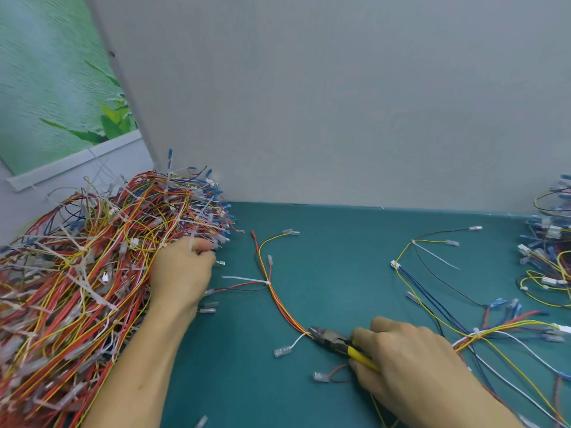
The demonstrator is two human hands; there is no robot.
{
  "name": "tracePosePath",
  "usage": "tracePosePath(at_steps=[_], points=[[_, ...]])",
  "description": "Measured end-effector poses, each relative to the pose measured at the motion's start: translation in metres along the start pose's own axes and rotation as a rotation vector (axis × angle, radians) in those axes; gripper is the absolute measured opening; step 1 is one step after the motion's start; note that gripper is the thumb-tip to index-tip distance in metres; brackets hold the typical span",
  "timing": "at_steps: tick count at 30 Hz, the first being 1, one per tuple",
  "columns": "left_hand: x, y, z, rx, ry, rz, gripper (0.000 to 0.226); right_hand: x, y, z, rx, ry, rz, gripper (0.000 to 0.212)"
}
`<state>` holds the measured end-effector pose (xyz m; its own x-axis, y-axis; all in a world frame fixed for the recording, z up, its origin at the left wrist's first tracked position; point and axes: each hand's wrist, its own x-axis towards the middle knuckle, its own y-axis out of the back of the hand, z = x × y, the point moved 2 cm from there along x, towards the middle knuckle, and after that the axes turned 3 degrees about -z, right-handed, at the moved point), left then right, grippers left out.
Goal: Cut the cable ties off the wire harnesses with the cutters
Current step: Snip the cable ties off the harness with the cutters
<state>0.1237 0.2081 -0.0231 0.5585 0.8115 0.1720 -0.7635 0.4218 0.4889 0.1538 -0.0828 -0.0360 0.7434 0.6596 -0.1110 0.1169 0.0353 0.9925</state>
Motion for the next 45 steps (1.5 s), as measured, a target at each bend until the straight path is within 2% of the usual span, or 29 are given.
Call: tracePosePath(at_steps=[4,7,9,14,16,19,23,25,30,34,36,39,42,45], points=[[-0.001,-0.008,-0.008,0.171,0.019,-0.270,0.024,0.000,0.003,0.002,-0.012,-0.012,-0.040,0.032],[-0.007,-0.014,-0.005,0.318,-0.093,-0.412,0.022,-0.001,0.004,0.002,-0.019,-0.020,-0.048,0.030],[-0.012,-0.016,0.001,0.333,-0.163,-0.468,0.024,-0.001,0.005,0.003,-0.016,-0.024,-0.052,0.032],[-0.022,-0.025,0.009,0.217,-0.319,-0.467,0.007,-0.003,0.011,0.005,0.013,0.008,-0.103,0.025],[-0.026,-0.028,0.011,0.204,-0.354,-0.436,0.007,-0.004,0.014,0.006,0.040,0.042,-0.128,0.022],[-0.032,-0.035,0.012,0.281,-0.413,-0.416,0.021,-0.007,0.017,0.008,0.059,0.078,-0.160,0.023],[-0.044,-0.047,0.018,0.404,-0.616,-0.450,0.020,-0.007,0.020,0.008,0.060,0.122,-0.200,0.023],[-0.048,-0.052,0.019,0.449,-0.664,-0.484,0.019,-0.008,0.021,0.008,0.061,0.131,-0.222,0.019],[-0.036,-0.046,0.008,0.387,-0.556,-0.652,0.008,-0.008,0.021,0.008,0.064,0.124,-0.222,0.021],[-0.031,-0.042,0.001,0.261,-0.427,-0.749,0.010,-0.009,0.023,0.008,0.085,0.122,-0.217,0.020],[-0.031,-0.044,0.000,0.239,-0.421,-0.761,0.015,-0.010,0.025,0.009,0.095,0.126,-0.192,0.025],[-0.029,-0.046,0.000,0.241,-0.409,-0.749,0.018,-0.007,0.030,0.006,0.100,0.071,-0.068,0.031],[-0.027,-0.046,0.000,0.165,-0.391,-0.739,0.021,0.007,0.035,-0.009,0.111,-0.009,0.088,0.028],[-0.026,-0.046,-0.002,0.084,-0.350,-0.729,0.019,0.025,0.031,-0.029,0.091,-0.040,0.124,0.025]])
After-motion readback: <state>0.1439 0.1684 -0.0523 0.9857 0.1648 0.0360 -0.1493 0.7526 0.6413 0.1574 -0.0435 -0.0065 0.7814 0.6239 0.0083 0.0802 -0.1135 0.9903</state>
